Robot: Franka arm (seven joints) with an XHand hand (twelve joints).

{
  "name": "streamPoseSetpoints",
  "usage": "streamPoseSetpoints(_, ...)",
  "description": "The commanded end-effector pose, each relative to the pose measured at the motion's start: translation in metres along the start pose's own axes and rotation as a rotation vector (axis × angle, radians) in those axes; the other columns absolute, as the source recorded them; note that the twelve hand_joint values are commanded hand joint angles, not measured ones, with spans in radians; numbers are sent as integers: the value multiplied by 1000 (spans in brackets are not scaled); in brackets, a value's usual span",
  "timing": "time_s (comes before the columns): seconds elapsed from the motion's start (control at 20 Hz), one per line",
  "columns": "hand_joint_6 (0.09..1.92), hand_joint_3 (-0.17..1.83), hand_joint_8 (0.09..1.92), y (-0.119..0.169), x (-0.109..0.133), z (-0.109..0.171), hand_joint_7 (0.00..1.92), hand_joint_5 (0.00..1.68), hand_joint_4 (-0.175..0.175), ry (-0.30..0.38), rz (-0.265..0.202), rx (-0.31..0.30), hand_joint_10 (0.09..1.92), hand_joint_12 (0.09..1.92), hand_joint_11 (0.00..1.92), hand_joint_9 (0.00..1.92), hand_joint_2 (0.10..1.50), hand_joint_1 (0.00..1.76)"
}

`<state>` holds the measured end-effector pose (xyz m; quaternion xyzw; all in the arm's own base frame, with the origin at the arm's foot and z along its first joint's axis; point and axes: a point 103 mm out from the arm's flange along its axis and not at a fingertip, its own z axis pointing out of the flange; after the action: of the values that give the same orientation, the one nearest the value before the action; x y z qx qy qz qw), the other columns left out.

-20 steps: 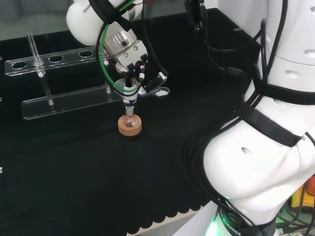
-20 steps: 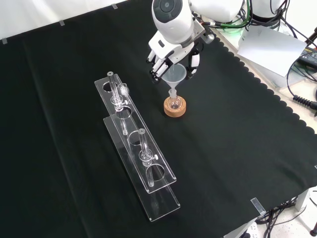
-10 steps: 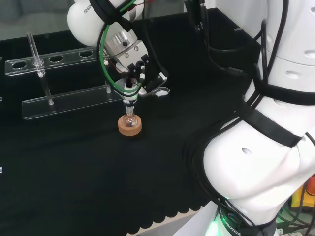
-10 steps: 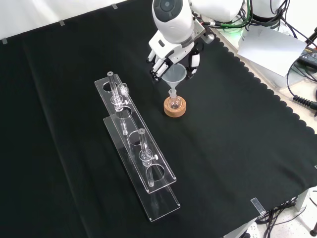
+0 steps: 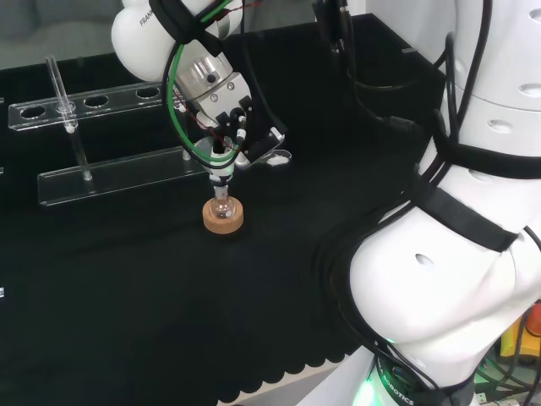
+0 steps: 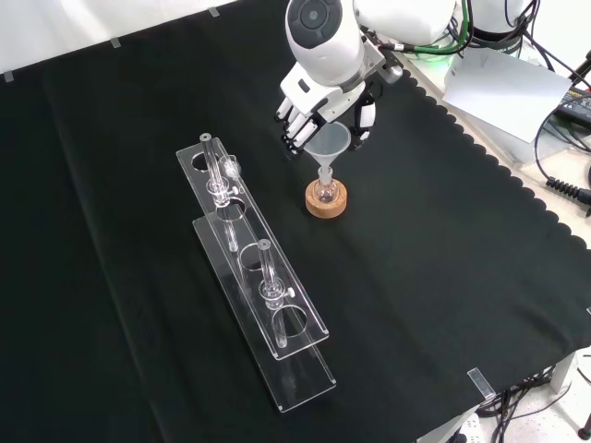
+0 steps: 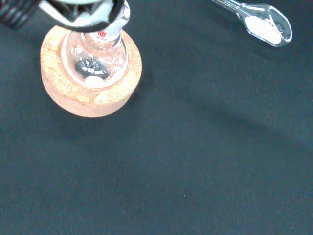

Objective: Place the funnel on the round-bottom flask.

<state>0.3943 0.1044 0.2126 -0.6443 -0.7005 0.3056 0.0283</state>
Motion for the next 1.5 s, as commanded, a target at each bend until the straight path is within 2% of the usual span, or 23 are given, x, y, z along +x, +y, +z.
streamPoseSetpoints(0.05,258,682,775,-2,-1,0,285,325,-82,-7,9,11,676,1297,459,658,612,865)
streamPoseSetpoints(0.35,103,651,747,-6,-2,0,155,300,-81,-10,9,33,706,1328,346,525,605,844)
streamPoseSetpoints(0.7,87,624,728,-13,-8,0,103,292,-80,10,8,45,718,1356,264,446,600,828)
streamPoseSetpoints(0.8,87,597,689,-15,-9,-1,39,265,-78,12,3,53,723,1388,158,333,597,806)
streamPoseSetpoints(0.95,87,543,442,-18,-11,-2,4,173,-74,14,-2,54,748,1406,27,153,597,765)
streamPoseSetpoints(1.05,87,493,263,-19,-10,-1,0,93,-71,7,-6,61,774,1380,5,66,600,733)
streamPoseSetpoints(1.15,87,446,87,-20,-10,-1,0,27,-67,6,-6,66,726,1340,0,17,597,700)
streamPoseSetpoints(1.35,87,321,87,-25,-16,-7,0,0,-63,13,2,12,657,1296,0,0,635,668)
streamPoseSetpoints(1.5,87,289,87,-31,-24,-13,26,2,-65,35,5,-68,717,1304,0,0,648,657)
